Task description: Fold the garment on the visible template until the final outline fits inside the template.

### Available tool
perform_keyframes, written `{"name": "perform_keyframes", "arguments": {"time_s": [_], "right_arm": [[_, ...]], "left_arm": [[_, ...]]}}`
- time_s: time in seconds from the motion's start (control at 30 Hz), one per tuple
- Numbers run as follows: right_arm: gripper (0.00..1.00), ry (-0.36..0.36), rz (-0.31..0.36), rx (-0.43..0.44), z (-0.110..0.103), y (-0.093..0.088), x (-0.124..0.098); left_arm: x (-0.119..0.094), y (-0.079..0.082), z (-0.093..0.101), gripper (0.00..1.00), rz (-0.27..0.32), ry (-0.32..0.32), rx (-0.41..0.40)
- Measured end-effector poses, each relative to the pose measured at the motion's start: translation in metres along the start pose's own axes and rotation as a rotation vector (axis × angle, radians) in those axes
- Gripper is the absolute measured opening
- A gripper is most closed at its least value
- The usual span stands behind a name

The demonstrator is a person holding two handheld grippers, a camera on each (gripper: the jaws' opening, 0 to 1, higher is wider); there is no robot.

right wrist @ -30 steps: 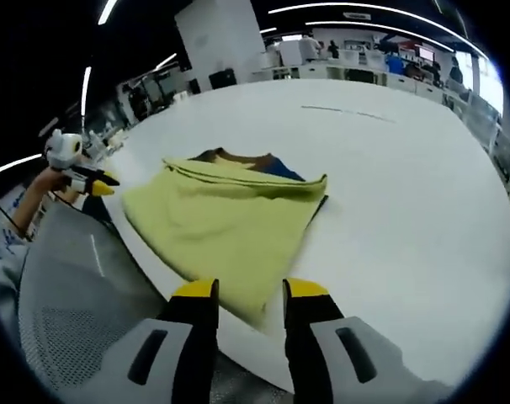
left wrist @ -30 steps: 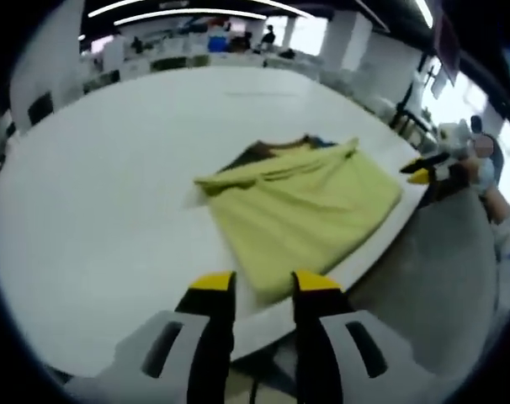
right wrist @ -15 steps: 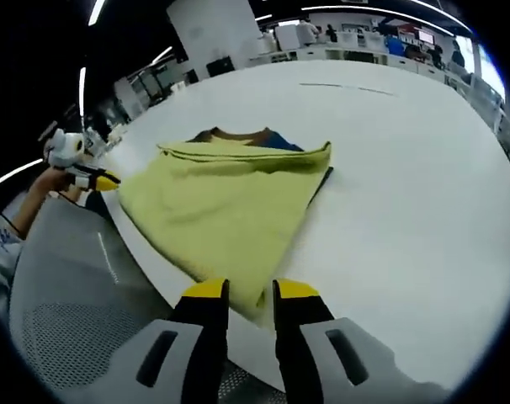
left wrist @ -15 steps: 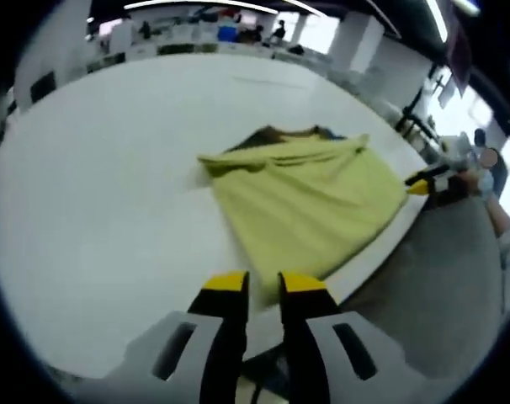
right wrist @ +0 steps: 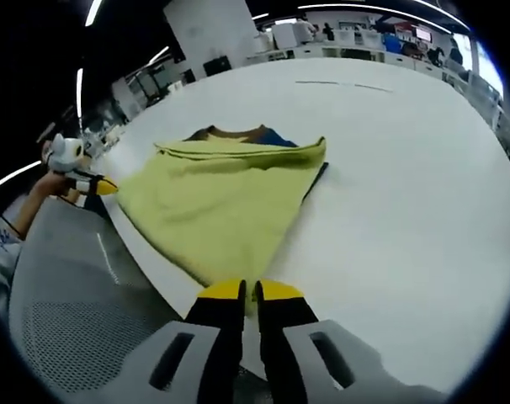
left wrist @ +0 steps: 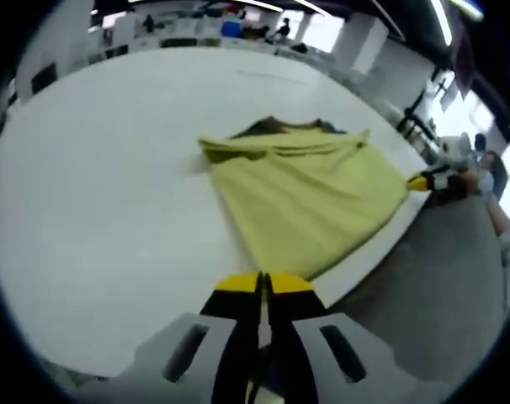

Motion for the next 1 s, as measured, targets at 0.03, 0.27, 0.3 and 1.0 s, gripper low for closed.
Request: {"name": "perform_keyframes", "arguments": {"time_s": [0.03, 0.27, 0.3, 1.0], "right_arm": [[0.03, -0.003, 0.002, 0.001, 0.001, 0.000, 0.000], [0.02, -0.004, -0.016, 0.024, 0.002, -0.008, 0.002], [0.02, -0.002, -0.020, 0.030, 0.002, -0.009, 0.003], [0.01, 0.026, -0.021, 0.117, -0.001, -0.025, -0.003]], "left_arm": [[0.000, 0.000, 0.000, 0.00, -0.003, 0.002, 0.002], [-0.001, -0.004, 0.000, 0.00, -0.017, 0.004, 0.016], [-0.001, -0.004, 0.000, 0.00, -0.017, 0.005, 0.014], [0.001, -0.015, 0.005, 0.00, -0.072, 0.000, 0.054]]}}
Point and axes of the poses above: the point that each gripper's makers call its tool centre point, and the gripper's own axes: x roughly forward along the fingers, z roughly to its right, y roughly out of its top, the point moved 6 cm from there along -x, roughly backward along the fingers, and after that the axes turned 11 degrees about y, right-handed, at the moved point
